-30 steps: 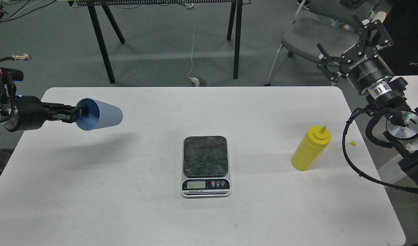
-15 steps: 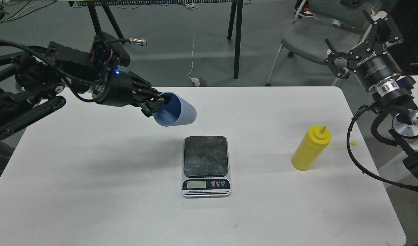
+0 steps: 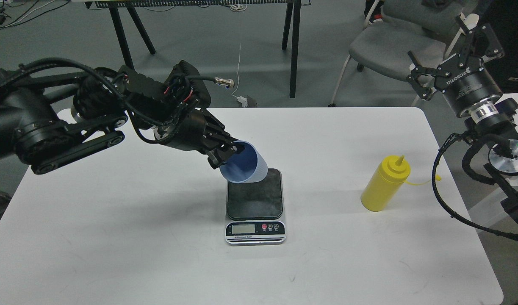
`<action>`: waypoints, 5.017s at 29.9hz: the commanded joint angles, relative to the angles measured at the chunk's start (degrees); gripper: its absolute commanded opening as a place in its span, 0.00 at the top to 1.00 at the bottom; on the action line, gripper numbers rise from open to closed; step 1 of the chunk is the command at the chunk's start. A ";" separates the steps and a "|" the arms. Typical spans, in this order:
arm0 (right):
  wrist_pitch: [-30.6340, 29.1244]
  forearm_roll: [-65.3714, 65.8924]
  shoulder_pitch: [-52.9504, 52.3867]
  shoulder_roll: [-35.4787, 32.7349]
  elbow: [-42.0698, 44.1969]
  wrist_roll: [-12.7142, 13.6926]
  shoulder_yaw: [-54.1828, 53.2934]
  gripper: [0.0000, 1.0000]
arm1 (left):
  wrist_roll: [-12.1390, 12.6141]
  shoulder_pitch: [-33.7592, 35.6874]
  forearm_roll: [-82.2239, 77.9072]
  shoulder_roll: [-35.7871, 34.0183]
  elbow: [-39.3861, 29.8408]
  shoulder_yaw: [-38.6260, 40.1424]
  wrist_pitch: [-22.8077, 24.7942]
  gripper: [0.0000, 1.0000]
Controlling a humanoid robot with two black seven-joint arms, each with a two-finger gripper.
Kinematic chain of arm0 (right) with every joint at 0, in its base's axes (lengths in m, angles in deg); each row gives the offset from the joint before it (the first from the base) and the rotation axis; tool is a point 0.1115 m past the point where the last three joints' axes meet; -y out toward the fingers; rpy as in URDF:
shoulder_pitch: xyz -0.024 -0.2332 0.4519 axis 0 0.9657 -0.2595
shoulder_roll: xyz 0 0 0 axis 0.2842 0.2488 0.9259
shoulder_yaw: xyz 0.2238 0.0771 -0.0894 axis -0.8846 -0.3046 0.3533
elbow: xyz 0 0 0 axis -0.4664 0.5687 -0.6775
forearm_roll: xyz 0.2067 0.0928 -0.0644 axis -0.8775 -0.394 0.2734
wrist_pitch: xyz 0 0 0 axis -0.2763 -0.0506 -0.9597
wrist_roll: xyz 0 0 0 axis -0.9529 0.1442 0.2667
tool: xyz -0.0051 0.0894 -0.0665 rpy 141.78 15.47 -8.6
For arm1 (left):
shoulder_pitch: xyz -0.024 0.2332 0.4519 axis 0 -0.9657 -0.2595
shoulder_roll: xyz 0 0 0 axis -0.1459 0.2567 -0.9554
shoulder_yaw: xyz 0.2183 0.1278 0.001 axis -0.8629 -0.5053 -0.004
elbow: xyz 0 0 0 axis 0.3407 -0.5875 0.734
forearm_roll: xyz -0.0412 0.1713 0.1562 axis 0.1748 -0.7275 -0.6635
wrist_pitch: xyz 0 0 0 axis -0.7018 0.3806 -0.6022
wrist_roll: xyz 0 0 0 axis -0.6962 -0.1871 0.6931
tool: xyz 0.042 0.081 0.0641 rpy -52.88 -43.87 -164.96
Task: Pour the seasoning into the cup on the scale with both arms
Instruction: 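Lower the blue cup onto the scale and open the left gripper, then withdraw the left gripper up and away from the cup, then move the right gripper to the yellow squeeze bottle and close on it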
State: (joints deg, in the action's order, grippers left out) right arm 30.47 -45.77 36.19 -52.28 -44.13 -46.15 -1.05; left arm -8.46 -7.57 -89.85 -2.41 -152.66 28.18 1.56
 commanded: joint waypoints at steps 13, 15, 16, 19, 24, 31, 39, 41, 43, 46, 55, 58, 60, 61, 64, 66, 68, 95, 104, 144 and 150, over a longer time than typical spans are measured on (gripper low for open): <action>0.00 -0.62 1.17 0.58 0.04 -0.81 -0.50 0.00 | 0.00 0.05 -0.42 8.04 6.16 -3.19 -0.01 0.89; 0.00 -1.49 1.44 0.67 0.04 -0.72 -1.20 0.00 | 0.00 -0.04 -0.51 8.57 6.43 -3.27 -0.01 0.89; 0.00 -1.84 1.53 0.76 -0.05 -0.72 -1.29 0.00 | 0.00 -0.12 -0.51 8.57 6.52 -3.27 -0.01 0.89; 0.00 -1.85 1.53 0.84 -0.05 -0.72 -1.38 0.00 | 0.00 -0.39 -0.60 8.57 6.52 -3.36 -0.01 0.89; 0.00 -1.85 1.53 0.84 -0.05 -0.72 -1.29 0.00 | 0.00 -0.65 -0.69 8.31 6.25 -3.63 -0.01 0.89; 0.00 -1.85 1.79 0.84 -0.14 -0.72 -1.29 0.00 | 0.00 0.31 -0.07 7.17 5.38 -3.01 -0.01 0.88; 0.00 -2.02 3.89 -1.26 -0.05 0.06 -4.54 0.00 | 0.00 5.68 15.46 3.40 10.45 10.49 -0.01 0.79; 0.00 -2.11 4.77 -2.75 -0.05 0.24 -5.51 0.00 | 0.00 5.50 18.46 2.34 14.06 15.60 -0.01 0.78; 0.00 -2.29 5.48 -4.86 -0.05 0.42 -5.60 0.00 | 0.00 4.54 22.23 1.11 18.01 19.30 -0.01 0.75; 0.00 -4.21 6.79 -8.55 0.04 1.29 -5.60 0.00 | 0.00 0.86 33.63 -2.49 21.97 23.43 -0.01 0.73; 0.00 -5.45 16.10 -14.62 0.65 2.62 -5.60 0.00 | 0.00 -5.13 64.59 -6.10 34.73 28.37 -0.01 0.66; 0.00 -7.03 20.50 -15.76 0.83 2.62 -5.60 0.00 | 0.00 -6.28 73.03 -7.59 34.99 28.45 -0.01 0.61; 0.00 -8.43 23.66 -16.38 0.83 2.70 -5.60 0.00 | 0.00 -6.45 78.30 -8.30 35.60 28.54 -0.01 0.51; 0.00 -9.14 25.15 -16.47 0.74 2.88 -5.51 0.00 | 0.00 -6.63 80.68 -8.39 36.57 28.54 -0.01 0.42; 0.00 -10.89 29.03 -16.38 -0.40 3.93 -5.07 0.00 | 0.00 -6.80 88.76 -8.13 40.52 28.45 -0.01 0.22; 0.00 -12.04 31.57 -16.30 -1.89 4.02 -4.90 0.00 | 0.00 -8.12 92.81 -7.95 41.49 28.37 -0.01 0.18; 0.00 -12.40 34.21 -15.95 -3.64 4.02 -4.90 0.00 | 0.00 -9.96 94.93 -7.86 41.50 28.45 -0.01 0.14; 0.00 -11.52 42.83 -0.48 -13.49 3.93 -3.32 0.00 | 0.00 -15.59 97.57 -6.10 41.50 28.45 -0.01 0.06; 0.00 -11.34 41.52 4.80 -13.85 3.93 -2.00 0.00 | 0.00 -15.68 97.40 -6.37 41.67 28.10 -0.01 0.06; 0.00 -8.18 32.81 12.36 -10.33 2.88 -2.79 0.09 | 0.00 -16.91 97.14 -6.10 41.50 27.93 -0.01 0.06; 0.00 -6.33 32.73 12.36 -9.89 0.59 -2.88 0.08 | 0.00 -16.91 97.14 -6.11 41.50 27.93 -0.01 0.06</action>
State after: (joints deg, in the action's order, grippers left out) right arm 30.47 -52.41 68.98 -39.92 -54.31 -44.79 -3.91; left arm -8.46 -24.47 7.29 -8.52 -111.16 56.09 1.55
